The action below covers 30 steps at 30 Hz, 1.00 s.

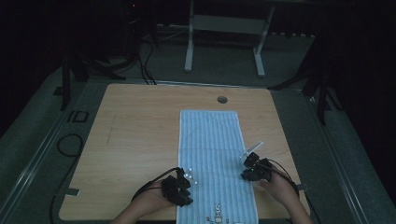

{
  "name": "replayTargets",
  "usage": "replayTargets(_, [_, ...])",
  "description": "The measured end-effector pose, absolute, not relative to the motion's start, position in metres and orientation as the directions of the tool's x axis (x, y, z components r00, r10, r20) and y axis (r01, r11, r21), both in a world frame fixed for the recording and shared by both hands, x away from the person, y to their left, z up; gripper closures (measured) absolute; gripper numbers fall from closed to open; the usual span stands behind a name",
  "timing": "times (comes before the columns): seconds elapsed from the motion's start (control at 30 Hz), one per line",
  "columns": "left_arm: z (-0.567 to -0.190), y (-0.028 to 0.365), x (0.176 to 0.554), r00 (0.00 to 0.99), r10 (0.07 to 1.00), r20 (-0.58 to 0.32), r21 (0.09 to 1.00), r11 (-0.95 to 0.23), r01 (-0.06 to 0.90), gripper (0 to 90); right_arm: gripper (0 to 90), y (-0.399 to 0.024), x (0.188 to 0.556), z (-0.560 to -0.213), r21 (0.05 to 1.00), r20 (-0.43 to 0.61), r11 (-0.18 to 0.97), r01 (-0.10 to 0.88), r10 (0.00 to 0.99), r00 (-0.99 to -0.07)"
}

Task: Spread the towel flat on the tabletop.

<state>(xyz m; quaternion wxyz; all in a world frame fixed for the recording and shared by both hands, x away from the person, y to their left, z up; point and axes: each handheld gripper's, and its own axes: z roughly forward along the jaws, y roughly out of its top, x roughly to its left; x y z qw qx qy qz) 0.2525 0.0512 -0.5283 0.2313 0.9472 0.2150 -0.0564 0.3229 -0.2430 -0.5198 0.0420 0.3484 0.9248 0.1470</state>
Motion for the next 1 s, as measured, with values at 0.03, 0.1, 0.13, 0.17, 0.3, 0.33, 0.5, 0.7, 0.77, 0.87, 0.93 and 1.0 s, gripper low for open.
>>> replayTargets(0.03, [-0.528, 0.051, 0.251, 0.900, 0.381, -0.212, 0.414, -0.799, 0.436, 67.9, 76.0, -0.245, 0.320, -0.520, 0.304, 0.029, 0.710, 0.635, 0.659, -0.752])
replayTargets(0.1, [-0.529, 0.051, 0.247, 0.901, 0.375, -0.216, 0.414, -0.801, 0.432, 67.9, 75.6, -0.248, 0.313, -0.520, 0.303, 0.032, 0.708, 0.638, 0.662, -0.749])
replayTargets(0.13, [-0.529, 0.050, 0.245, 0.904, 0.371, -0.213, 0.414, -0.804, 0.427, 67.9, 74.8, -0.249, 0.310, -0.520, 0.301, 0.029, 0.715, 0.631, 0.654, -0.756])
replayTargets(0.17, [-0.529, 0.050, 0.245, 0.904, 0.371, -0.213, 0.414, -0.804, 0.427, 67.9, 74.8, -0.249, 0.310, -0.520, 0.301, 0.029, 0.715, 0.631, 0.654, -0.756])
replayTargets(0.3, [-0.529, 0.049, 0.236, 0.909, 0.353, -0.223, 0.417, -0.808, 0.416, 64.8, 73.6, -0.250, 0.300, -0.520, 0.305, 0.016, 0.719, 0.624, 0.652, -0.758])
replayTargets(0.33, [-0.529, 0.049, 0.233, 0.909, 0.349, -0.228, 0.418, -0.808, 0.415, 64.8, 73.6, -0.250, 0.299, -0.520, 0.304, 0.012, 0.720, 0.623, 0.651, -0.759])
replayTargets(0.5, [-0.529, 0.048, 0.229, 0.908, 0.344, -0.240, 0.414, -0.809, 0.417, 64.7, 73.5, -0.252, 0.295, -0.520, 0.306, 0.025, 0.717, 0.626, 0.651, -0.758])
replayTargets(0.7, [-0.512, 0.054, 0.238, 0.906, 0.388, -0.172, 0.413, -0.806, 0.424, 49.8, 55.7, -0.249, 0.302, -0.513, 0.287, 0.050, 0.730, 0.620, 0.635, -0.771])
replayTargets(0.77, [-0.505, 0.060, 0.248, 0.898, 0.416, -0.146, 0.414, -0.799, 0.437, 48.7, 52.5, -0.249, 0.306, -0.505, 0.308, 0.041, 0.730, 0.610, 0.630, -0.775])
replayTargets(0.87, [-0.498, 0.067, 0.266, 0.883, 0.459, -0.093, 0.408, -0.792, 0.455, 45.6, 47.4, -0.248, 0.314, -0.494, 0.317, -0.026, 0.744, 0.589, 0.627, -0.778])
replayTargets(0.93, [-0.496, 0.071, 0.278, 0.877, 0.475, -0.075, 0.399, -0.792, 0.463, 44.3, 44.7, -0.248, 0.318, -0.492, 0.313, -0.036, 0.748, 0.585, 0.625, -0.780])
replayTargets(1.0, [-0.494, 0.075, 0.291, 0.864, 0.502, -0.045, 0.388, -0.788, 0.478, 43.2, 42.4, -0.248, 0.331, -0.486, 0.310, -0.030, 0.740, 0.597, 0.635, -0.772])
